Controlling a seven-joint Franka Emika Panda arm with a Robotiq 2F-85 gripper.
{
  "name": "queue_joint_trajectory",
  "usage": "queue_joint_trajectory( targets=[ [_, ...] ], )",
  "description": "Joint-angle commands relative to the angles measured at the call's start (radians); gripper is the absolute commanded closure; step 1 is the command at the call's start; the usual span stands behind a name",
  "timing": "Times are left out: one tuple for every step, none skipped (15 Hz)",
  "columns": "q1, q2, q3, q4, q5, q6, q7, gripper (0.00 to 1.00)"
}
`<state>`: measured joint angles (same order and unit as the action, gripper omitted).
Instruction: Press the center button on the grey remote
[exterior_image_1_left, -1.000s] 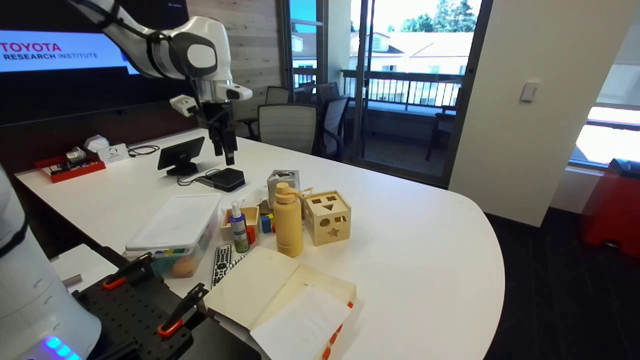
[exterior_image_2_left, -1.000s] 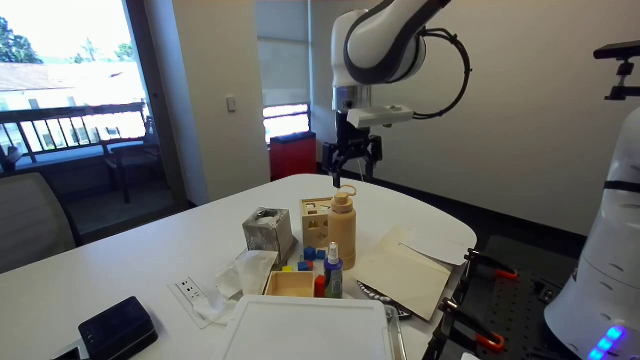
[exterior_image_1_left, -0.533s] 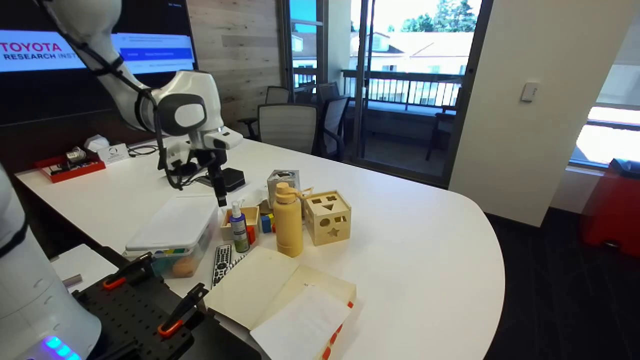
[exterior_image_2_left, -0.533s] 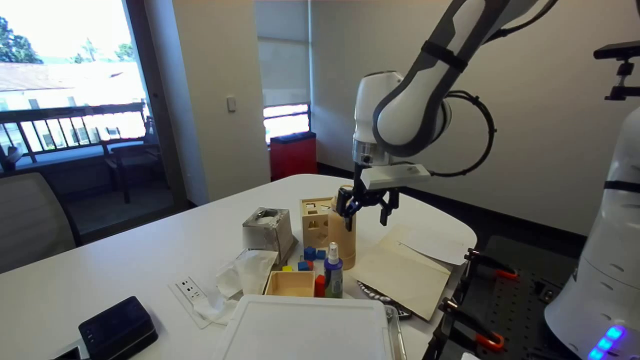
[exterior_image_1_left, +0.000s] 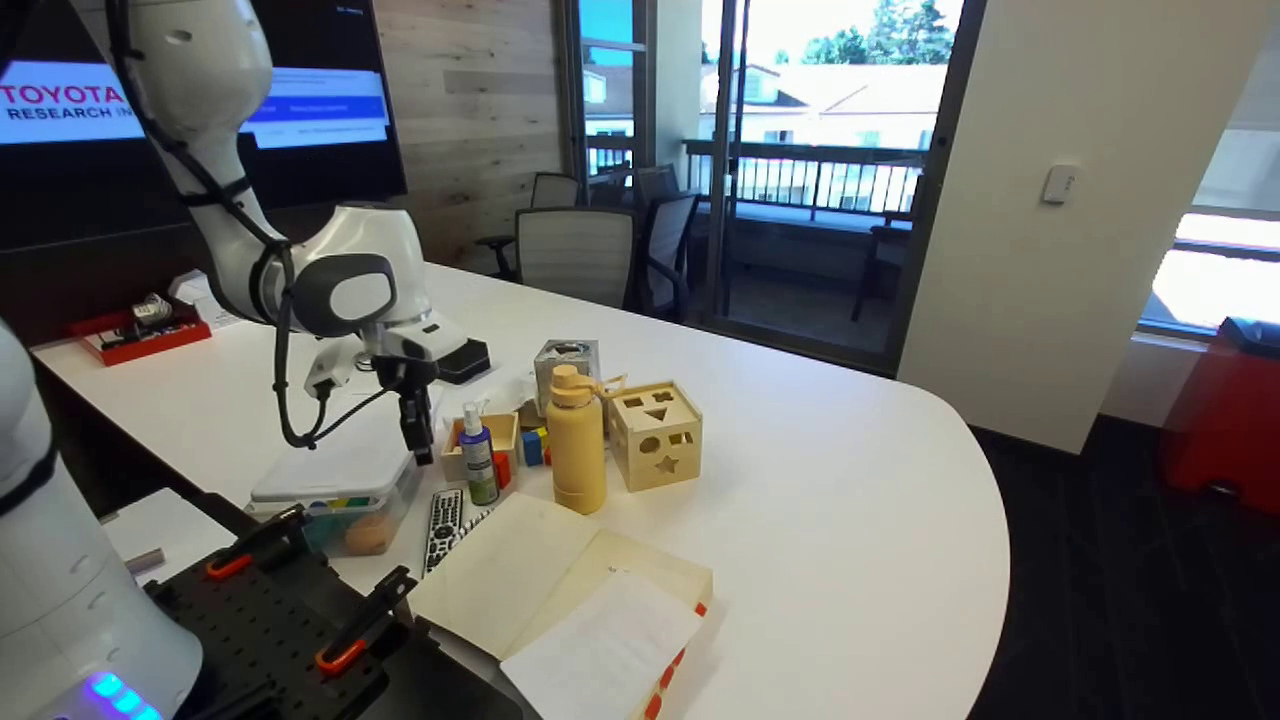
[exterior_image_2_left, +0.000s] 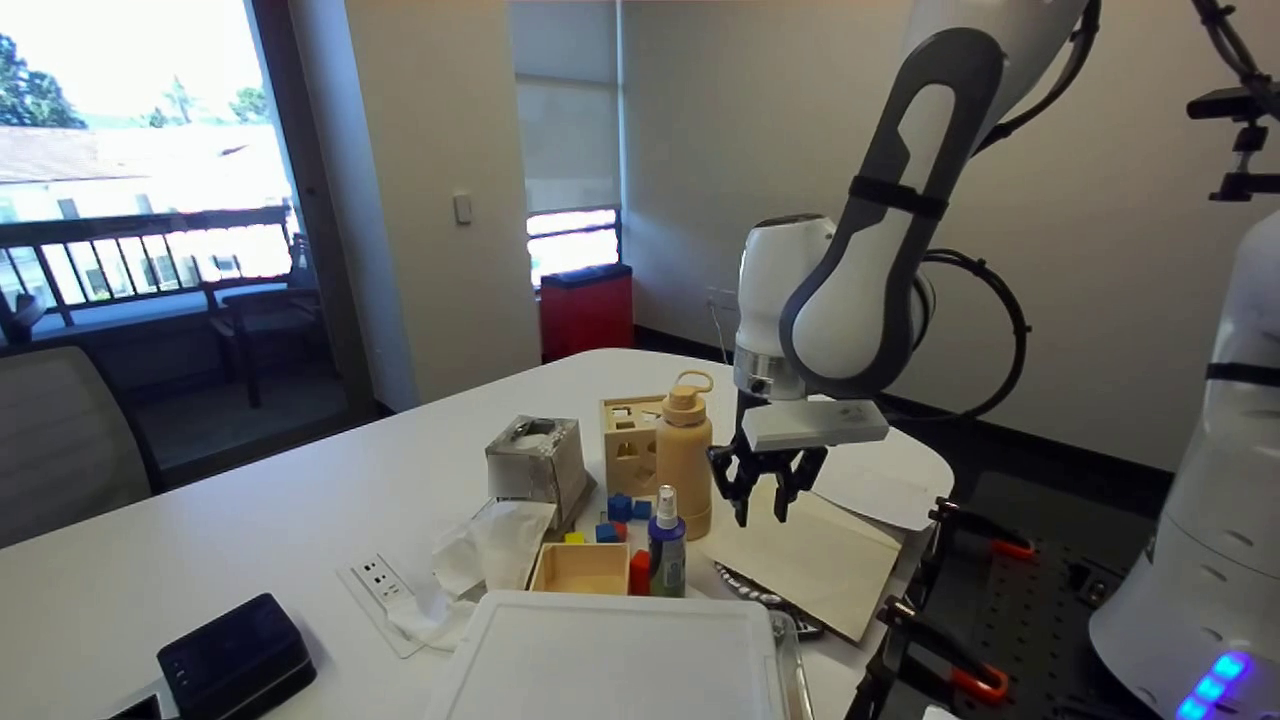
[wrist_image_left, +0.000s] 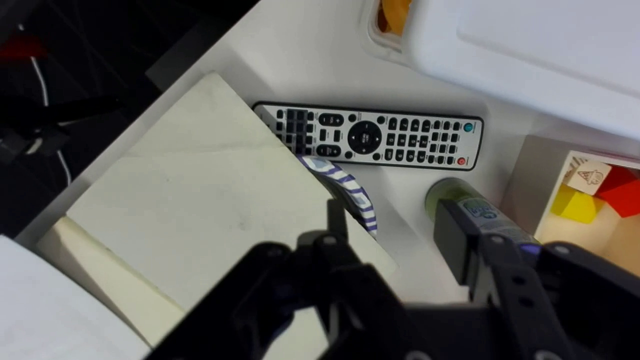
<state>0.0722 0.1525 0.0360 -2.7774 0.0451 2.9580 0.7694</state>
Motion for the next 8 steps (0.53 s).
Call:
queue_joint_trajectory(
  targets=[
    [0.06, 0.07, -0.041, 0.001, 0.027, 0.093, 0.027, 0.8],
    [0.075, 0.098, -0.055, 0.007, 0.031, 0.111, 0.022, 0.88],
    [0.078, 0.121, -0.053, 0.013, 0.054, 0.125, 0.006, 0.95],
    [0.082, 0.151, -0.056, 0.024, 0.072, 0.138, -0.003, 0.99],
    [0.082, 0.172, -0.05, 0.032, 0.094, 0.146, -0.013, 1.0],
    [0.086, 0.192, -0.05, 0.039, 0.111, 0.15, -0.022, 1.0],
    [0.08, 0.214, -0.039, 0.051, 0.13, 0.154, -0.03, 1.0],
    [0.075, 0.24, -0.03, 0.066, 0.142, 0.154, -0.04, 1.0]
  ],
)
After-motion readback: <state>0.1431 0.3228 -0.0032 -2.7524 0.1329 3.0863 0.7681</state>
